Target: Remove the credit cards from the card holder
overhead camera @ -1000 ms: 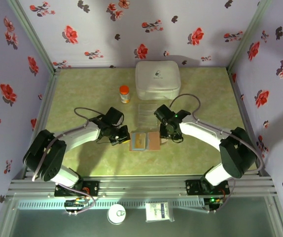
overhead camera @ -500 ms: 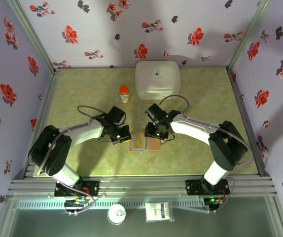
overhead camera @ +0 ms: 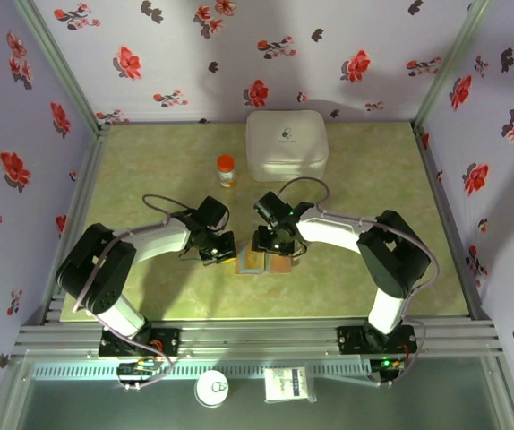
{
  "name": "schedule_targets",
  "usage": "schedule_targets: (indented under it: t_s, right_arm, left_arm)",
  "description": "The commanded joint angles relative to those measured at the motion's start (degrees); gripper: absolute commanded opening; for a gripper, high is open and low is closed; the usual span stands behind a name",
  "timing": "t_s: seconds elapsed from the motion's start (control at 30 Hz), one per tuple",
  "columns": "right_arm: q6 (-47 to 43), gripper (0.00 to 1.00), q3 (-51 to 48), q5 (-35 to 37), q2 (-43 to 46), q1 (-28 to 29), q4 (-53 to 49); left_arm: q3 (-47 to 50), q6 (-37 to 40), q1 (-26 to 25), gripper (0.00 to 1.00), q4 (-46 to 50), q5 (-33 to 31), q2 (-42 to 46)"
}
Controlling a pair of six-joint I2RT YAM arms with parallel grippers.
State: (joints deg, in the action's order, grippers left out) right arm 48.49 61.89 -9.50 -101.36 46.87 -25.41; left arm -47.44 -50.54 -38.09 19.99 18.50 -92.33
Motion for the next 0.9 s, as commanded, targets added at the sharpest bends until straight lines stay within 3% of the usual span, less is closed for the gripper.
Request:
schedule_targets:
  t_s: [0.0,0.47,0.87]
  right_arm:
    - [1.25,0.5,1.11,-1.55,-1.2,0.61,1.63]
    - [1.83,0.45,2.43,-3.47,-2.34,1.75,3.21]
    - [3.27,0.31,-0.52,-6.86,-1.74,1.84,8.32]
  left_arm:
    - [0.74,1.18,0.14,0.0,0.0,-0.66,-0.83]
    - [2.47,0.62,0.22,0.0,-1.44,-0.9,-0.56]
    - [1.96,1.23,1.17,0.0,-2.48,-1.63,-1.43]
